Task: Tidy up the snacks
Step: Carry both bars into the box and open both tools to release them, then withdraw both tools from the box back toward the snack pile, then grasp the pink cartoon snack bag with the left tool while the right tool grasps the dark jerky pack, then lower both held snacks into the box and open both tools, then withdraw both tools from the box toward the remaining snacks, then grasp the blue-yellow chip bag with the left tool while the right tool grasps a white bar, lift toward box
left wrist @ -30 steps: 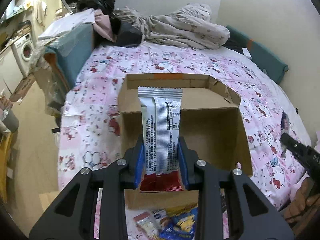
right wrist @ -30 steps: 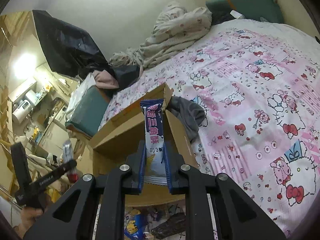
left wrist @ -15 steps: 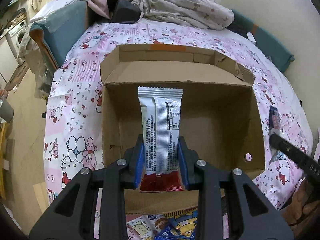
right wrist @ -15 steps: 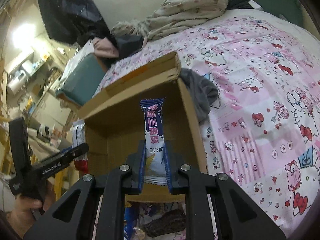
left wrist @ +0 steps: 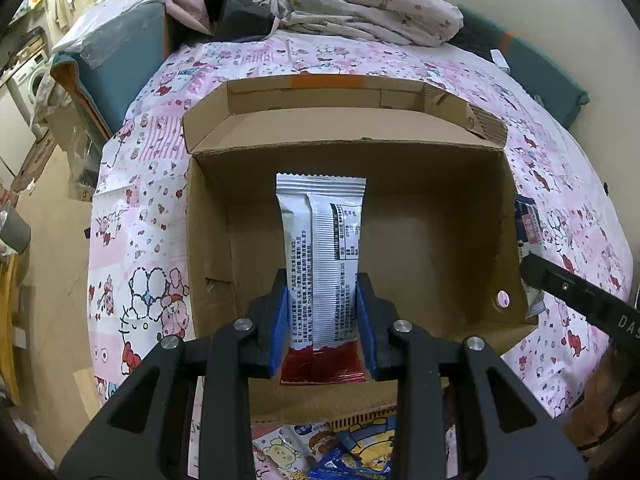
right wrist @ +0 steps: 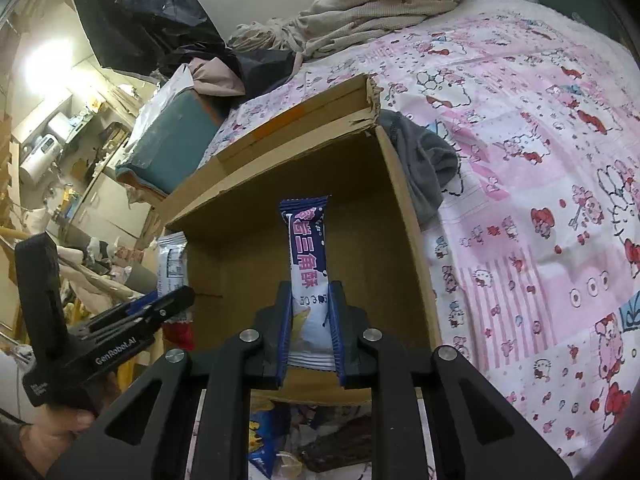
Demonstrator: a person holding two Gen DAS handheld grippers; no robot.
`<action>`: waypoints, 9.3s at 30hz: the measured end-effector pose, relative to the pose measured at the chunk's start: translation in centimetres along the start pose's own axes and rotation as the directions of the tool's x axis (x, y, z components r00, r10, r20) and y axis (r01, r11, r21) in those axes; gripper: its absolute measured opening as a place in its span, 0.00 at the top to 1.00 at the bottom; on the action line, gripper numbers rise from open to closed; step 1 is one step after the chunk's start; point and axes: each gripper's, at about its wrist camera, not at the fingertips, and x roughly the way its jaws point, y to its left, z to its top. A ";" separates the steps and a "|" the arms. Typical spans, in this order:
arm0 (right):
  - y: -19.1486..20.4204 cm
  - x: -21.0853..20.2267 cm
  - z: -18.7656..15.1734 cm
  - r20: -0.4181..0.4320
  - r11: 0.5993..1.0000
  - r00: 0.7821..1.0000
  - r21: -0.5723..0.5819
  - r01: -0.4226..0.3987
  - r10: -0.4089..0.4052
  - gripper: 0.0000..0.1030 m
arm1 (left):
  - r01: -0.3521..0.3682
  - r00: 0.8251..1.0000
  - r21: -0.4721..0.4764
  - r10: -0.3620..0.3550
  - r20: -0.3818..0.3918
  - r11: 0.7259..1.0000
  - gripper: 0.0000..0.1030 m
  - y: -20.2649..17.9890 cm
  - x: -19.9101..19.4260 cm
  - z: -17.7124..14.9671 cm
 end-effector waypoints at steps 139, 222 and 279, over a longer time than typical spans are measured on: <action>-2.3 0.2 -14.3 -0.151 0.868 0.988 0.486 0.104 -0.034 0.88 | -0.079 0.953 -0.311 -0.020 -0.303 0.947 0.79 6.5 -1.3 -12.6; 1.9 2.3 0.3 -0.037 0.998 0.999 -0.055 -0.032 0.030 0.74 | 0.015 1.000 -0.014 -0.015 0.008 1.000 0.54 1.3 -0.9 -0.3; 0.5 3.6 -14.1 -0.460 0.973 0.863 -0.011 0.231 -0.210 0.37 | -0.055 0.998 -0.198 0.051 -0.027 0.979 0.16 5.7 -5.8 -8.9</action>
